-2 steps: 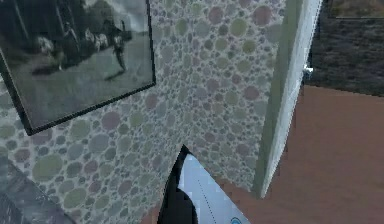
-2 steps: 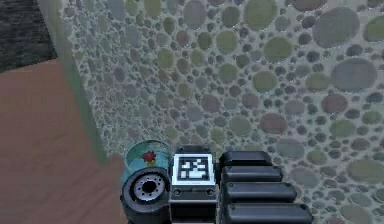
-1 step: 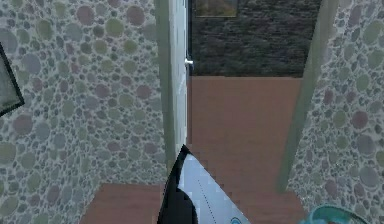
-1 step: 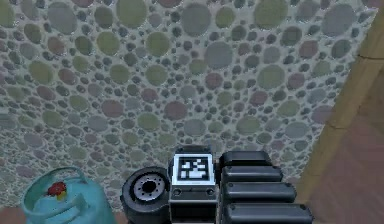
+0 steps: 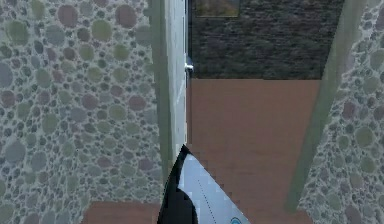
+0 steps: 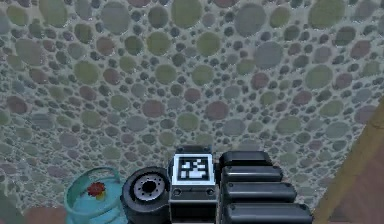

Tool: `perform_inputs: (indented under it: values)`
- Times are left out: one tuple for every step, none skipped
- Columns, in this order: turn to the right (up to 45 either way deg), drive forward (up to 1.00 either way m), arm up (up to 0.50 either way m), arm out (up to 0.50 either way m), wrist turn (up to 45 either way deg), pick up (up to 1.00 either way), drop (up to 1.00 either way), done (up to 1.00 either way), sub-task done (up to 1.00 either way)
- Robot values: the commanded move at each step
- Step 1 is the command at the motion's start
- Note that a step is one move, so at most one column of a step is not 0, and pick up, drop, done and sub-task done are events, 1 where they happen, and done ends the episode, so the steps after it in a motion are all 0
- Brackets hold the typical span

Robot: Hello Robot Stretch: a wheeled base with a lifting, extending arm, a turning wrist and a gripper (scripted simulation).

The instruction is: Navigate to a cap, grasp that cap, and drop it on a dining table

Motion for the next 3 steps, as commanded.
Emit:
perform_inputs:
  values:
    - [45.0,0.0,0.0,0.0,0.0,0.0,0.0,0.0,0.0]
    - [45.0,0.0,0.0,0.0,0.0,0.0,0.0,0.0,0.0]
    - [3.0,0.0,0.0,0.0,0.0,0.0,0.0,0.0,0.0]
